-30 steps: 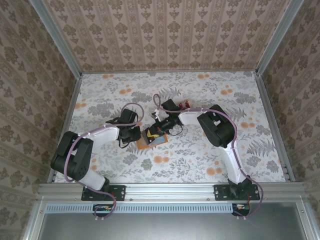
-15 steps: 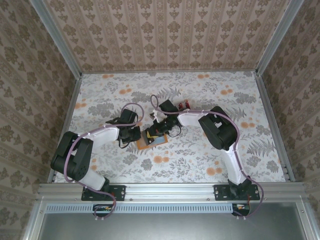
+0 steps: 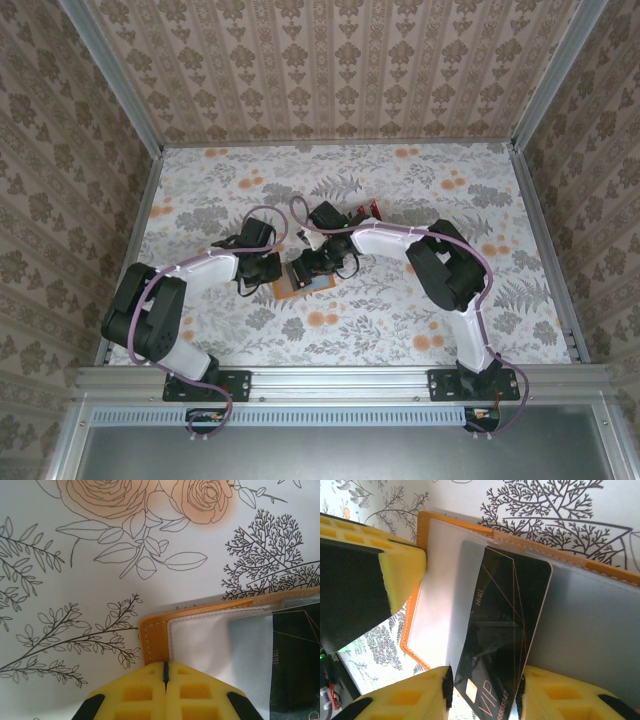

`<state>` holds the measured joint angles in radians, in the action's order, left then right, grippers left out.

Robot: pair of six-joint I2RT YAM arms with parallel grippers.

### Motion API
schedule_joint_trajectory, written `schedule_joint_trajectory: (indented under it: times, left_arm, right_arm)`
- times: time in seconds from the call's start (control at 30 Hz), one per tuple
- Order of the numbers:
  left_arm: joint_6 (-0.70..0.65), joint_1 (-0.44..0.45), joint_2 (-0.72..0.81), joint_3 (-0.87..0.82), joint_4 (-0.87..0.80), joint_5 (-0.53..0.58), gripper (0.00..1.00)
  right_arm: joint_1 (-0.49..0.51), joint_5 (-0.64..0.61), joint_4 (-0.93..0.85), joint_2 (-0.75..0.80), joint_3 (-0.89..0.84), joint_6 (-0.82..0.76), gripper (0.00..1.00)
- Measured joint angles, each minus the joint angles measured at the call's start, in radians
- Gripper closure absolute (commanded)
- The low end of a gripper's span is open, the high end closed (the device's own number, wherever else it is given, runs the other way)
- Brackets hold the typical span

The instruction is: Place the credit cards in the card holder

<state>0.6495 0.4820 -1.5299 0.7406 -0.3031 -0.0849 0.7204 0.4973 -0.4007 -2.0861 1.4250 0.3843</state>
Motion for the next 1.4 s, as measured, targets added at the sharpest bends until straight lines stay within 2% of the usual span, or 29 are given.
schedule_joint_trajectory:
  times: [0.1,0.37,0.8,1.1,1.4]
  left_arm:
    - [0.000,0.000,0.000,-0.001,0.001,0.000,0.95]
    - [0.000,0.000,0.003,-0.006,0.008,0.000,0.95]
    - [0.000,0.000,0.005,-0.007,0.009,0.000,0.95]
    - [-0.004,-0.034,0.057,-0.008,-0.071,0.016,0.89]
    - [-0.007,-0.065,0.083,-0.054,-0.085,0.017,0.92]
  right_arm:
    - [0.013,-0.041,-0.045,0.000,0.027,-0.023,0.59]
    - [0.020,-0.080,-0.080,0.000,0.031,-0.045,0.66]
    - [0.071,-0.102,-0.142,-0.021,0.089,-0.078,0.61]
    - [0.075,-0.125,-0.151,-0.023,0.089,-0.101,0.58]
    - [0.076,-0.136,-0.158,-0.023,0.095,-0.104,0.58]
